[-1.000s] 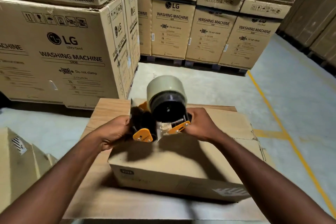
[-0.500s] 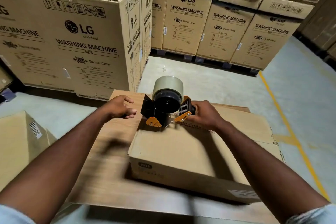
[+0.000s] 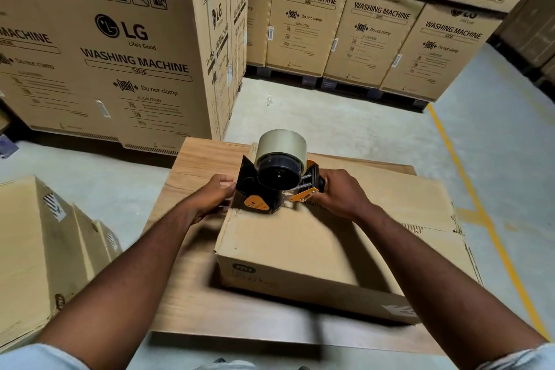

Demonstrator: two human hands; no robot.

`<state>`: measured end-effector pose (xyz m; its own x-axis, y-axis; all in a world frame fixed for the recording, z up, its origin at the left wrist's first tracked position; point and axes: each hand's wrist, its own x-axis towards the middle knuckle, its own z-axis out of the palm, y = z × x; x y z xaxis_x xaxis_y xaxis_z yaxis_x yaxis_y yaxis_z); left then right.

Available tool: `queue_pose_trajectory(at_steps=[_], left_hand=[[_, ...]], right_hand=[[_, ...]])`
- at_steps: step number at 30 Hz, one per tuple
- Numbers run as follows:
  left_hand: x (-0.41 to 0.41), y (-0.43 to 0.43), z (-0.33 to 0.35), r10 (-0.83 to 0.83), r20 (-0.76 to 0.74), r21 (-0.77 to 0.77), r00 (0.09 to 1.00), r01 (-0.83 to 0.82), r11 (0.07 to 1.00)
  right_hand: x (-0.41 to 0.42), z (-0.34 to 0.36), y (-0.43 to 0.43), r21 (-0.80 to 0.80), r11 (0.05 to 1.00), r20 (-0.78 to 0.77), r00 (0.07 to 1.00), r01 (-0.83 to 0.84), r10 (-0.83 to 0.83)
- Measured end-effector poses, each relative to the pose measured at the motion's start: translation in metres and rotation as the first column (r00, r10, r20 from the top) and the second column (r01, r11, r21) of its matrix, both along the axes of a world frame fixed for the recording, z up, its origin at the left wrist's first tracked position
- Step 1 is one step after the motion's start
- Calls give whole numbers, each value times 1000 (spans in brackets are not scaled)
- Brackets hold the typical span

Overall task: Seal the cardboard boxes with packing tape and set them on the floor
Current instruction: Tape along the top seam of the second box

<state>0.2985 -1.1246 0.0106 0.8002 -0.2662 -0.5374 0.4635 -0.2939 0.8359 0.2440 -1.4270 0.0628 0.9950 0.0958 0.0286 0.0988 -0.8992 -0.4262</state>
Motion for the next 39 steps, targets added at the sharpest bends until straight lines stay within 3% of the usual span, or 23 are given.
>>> queue_pose_trajectory(at_steps=[3, 5, 9, 11, 13, 15, 18, 24, 31, 33, 36, 39], left_hand=[[-17, -3, -23, 6, -170, -53, 985, -15, 999], [-25, -7, -30, 65, -173, -42, 983, -74, 996], [-23, -15, -38, 225, 40, 118, 974, -228, 967], [-19, -16, -29, 389, 161, 54, 907, -401, 914], [-17, -18, -13, 464, 256, -65, 848, -464, 883], [-24, -24, 4, 347, 352, -96, 869, -335, 937], [-41, -26, 0, 54, 434, 80, 899, -98, 992], [-46, -23, -1, 45, 470, 58, 882, -82, 995], [-51, -30, -2, -38, 550, 190, 834, -80, 979], [-52, -41, 0, -138, 571, 353, 809, -90, 931], [-61, -70, 8, -436, 495, 695, 752, -41, 718], [-74, -105, 7, -703, 396, 834, 591, 90, 545]], right_hand=[[0, 1, 0, 9, 1000, -19, 1000, -4, 4], [1, 3, 1, 38, 999, -55, 998, -6, 8], [8, 5, -2, 118, 993, -170, 985, -20, 40], [12, 8, -3, 147, 989, -233, 971, -23, 57], [15, 10, -3, 164, 986, -290, 954, -34, 81], [16, 13, -2, 174, 983, -309, 945, -51, 104], [15, 13, 0, 134, 988, -268, 957, -75, 109], [1, 22, -16, 10, 995, -224, 969, -102, 102], [-32, 20, -104, -177, 983, -223, 975, -51, 11], [-33, 13, -111, -176, 983, -221, 975, -49, 9], [-32, 13, -109, -146, 986, -220, 975, -76, 43], [-35, 17, -108, -134, 986, -237, 970, -94, 60]])
